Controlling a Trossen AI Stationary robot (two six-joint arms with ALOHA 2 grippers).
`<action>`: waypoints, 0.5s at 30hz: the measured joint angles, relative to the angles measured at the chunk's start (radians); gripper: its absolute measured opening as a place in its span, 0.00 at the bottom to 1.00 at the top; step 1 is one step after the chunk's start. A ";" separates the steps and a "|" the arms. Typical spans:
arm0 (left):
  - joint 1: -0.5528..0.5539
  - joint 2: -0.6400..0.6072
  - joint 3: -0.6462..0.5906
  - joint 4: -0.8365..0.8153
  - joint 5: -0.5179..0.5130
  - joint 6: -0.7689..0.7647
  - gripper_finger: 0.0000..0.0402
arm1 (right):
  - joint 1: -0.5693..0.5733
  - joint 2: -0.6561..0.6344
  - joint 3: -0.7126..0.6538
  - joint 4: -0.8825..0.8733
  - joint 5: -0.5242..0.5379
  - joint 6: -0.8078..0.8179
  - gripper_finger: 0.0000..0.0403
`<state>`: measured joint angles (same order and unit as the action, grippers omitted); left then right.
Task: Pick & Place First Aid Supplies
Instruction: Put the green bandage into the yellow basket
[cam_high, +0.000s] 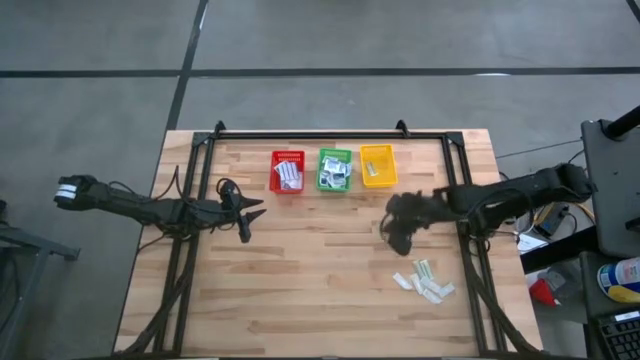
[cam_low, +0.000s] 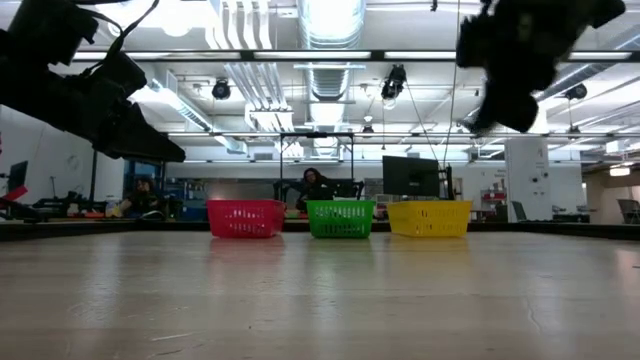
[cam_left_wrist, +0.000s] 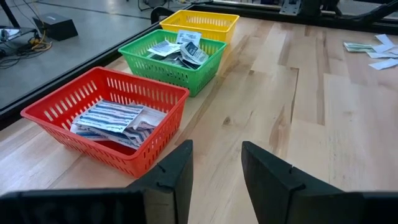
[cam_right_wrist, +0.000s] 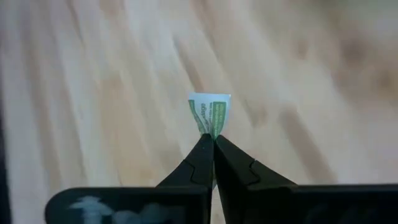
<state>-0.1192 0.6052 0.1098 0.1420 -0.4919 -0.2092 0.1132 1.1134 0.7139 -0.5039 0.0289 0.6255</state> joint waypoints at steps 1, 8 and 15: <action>0.000 0.000 0.000 0.000 0.000 0.000 0.33 | -0.027 -0.020 0.000 0.036 0.002 -0.018 0.02; 0.000 0.000 0.000 0.004 0.000 0.000 0.33 | -0.250 -0.061 0.001 0.189 0.160 -0.143 0.02; 0.000 0.000 0.000 0.004 -0.009 0.002 0.33 | -0.507 0.036 0.001 0.265 0.150 -0.162 0.02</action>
<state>-0.1196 0.6052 0.1101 0.1463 -0.5007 -0.2073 -0.3935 1.1493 0.7151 -0.2392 0.1789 0.4638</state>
